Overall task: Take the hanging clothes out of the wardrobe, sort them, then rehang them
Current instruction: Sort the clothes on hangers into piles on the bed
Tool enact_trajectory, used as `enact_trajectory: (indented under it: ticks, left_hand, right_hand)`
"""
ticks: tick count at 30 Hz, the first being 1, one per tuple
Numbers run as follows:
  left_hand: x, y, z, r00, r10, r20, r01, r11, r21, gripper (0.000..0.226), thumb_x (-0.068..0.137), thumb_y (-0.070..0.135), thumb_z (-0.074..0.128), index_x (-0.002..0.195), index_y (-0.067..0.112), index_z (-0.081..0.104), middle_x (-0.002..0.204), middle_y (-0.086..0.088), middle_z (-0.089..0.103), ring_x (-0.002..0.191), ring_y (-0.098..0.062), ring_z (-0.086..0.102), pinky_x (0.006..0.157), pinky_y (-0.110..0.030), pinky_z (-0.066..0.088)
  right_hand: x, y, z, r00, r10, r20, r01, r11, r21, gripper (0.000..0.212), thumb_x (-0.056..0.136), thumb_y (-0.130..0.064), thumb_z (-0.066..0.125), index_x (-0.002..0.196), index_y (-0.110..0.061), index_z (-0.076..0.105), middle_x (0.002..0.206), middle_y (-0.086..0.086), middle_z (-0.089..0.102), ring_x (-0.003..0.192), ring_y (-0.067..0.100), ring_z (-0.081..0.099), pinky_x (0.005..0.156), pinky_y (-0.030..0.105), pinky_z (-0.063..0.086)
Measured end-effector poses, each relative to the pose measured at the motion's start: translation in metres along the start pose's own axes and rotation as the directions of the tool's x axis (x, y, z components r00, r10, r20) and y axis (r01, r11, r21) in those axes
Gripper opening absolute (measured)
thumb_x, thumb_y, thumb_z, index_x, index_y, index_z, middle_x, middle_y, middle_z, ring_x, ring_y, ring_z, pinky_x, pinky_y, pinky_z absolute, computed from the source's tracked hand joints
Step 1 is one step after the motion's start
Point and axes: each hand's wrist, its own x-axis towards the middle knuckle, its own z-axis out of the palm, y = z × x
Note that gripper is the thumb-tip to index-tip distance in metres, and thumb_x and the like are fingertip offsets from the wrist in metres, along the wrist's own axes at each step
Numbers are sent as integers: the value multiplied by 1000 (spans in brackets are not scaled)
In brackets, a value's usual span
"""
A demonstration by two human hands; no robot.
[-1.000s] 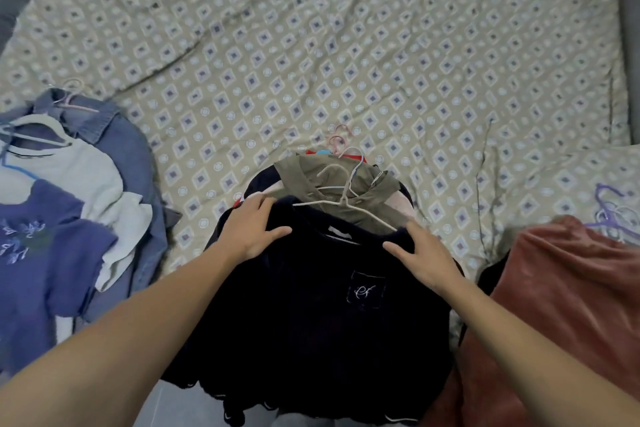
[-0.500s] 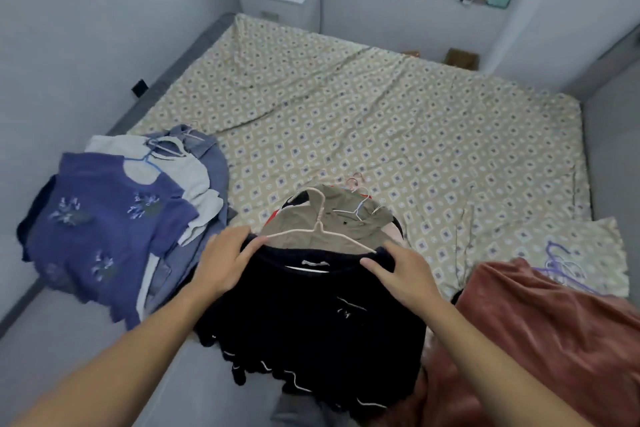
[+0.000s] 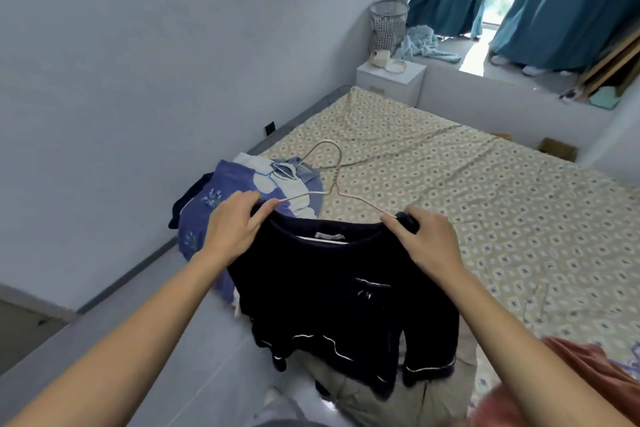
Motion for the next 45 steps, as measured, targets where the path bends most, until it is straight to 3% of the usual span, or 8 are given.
enact_trajectory:
  ticks: [9, 15, 19, 24, 30, 35, 40, 45]
  left_hand:
    - [57, -81, -18, 999, 5, -34, -4, 1000, 18, 71, 96, 83, 25, 65, 21, 39, 60, 6, 48, 61, -15, 46, 53, -38, 36]
    - [147, -165, 16, 992, 95, 78, -91, 995, -50, 65, 94, 76, 40, 63, 19, 42, 58, 6, 48, 60, -15, 48, 52, -37, 36]
    - [194, -212, 22, 979, 130, 158, -112, 987, -115, 66, 91, 77, 44, 61, 19, 38, 55, 7, 47, 58, -12, 48, 53, -37, 36]
    - [235, -257, 16, 956, 157, 248, -98, 967, -234, 65, 88, 74, 51, 61, 17, 36, 52, 3, 45, 56, -10, 47, 53, -36, 32]
    - [253, -292, -1, 949, 208, 238, -129, 942, -310, 64, 89, 69, 58, 61, 17, 33, 52, 2, 40, 55, -16, 44, 57, -41, 40]
    - [252, -328, -30, 945, 262, 195, -189, 925, -330, 68, 87, 75, 55, 63, 14, 37, 55, 0, 42, 55, -18, 45, 53, -39, 36]
    - [241, -373, -82, 906, 334, 259, -231, 905, -358, 48, 82, 74, 60, 81, 26, 59, 76, 14, 62, 68, -7, 57, 61, -31, 47]
    - [218, -424, -141, 823, 412, 392, -209, 860, -465, 11, 83, 42, 61, 93, 37, 57, 86, 19, 63, 77, -5, 60, 70, -35, 48]
  right_hand:
    - [59, -45, 65, 1000, -6, 6, 6, 1000, 2, 64, 92, -71, 61, 65, -15, 44, 55, 1, 50, 57, 20, 55, 60, 48, 48]
    - [113, -78, 120, 994, 103, -31, -104, 993, -51, 65, 92, -72, 59, 64, -18, 38, 55, 0, 46, 56, 18, 51, 59, 47, 44]
    - [141, -107, 151, 986, 166, -14, -167, 986, -31, 59, 89, -71, 62, 65, -23, 39, 57, -4, 45, 56, 15, 48, 59, 45, 43]
    - [152, -134, 177, 975, 204, 87, -201, 979, -46, 39, 81, -67, 65, 79, -29, 55, 72, -9, 61, 68, 10, 60, 67, 44, 48]
    - [153, -174, 194, 973, 224, 51, -221, 973, -66, 24, 93, -46, 72, 83, -31, 56, 77, -11, 62, 72, 10, 60, 69, 42, 47]
    - [163, -216, 202, 982, 190, 11, -188, 975, -119, 26, 92, -47, 72, 82, -30, 55, 72, -11, 62, 72, 8, 61, 70, 46, 51]
    - [165, -266, 217, 994, 107, -22, -109, 980, -164, 32, 94, -56, 65, 85, -28, 53, 75, -10, 62, 74, 11, 61, 71, 45, 51]
    - [144, -315, 241, 999, 51, -9, -51, 975, -218, 32, 96, -57, 61, 86, -28, 51, 73, -9, 59, 72, 16, 58, 69, 46, 48]
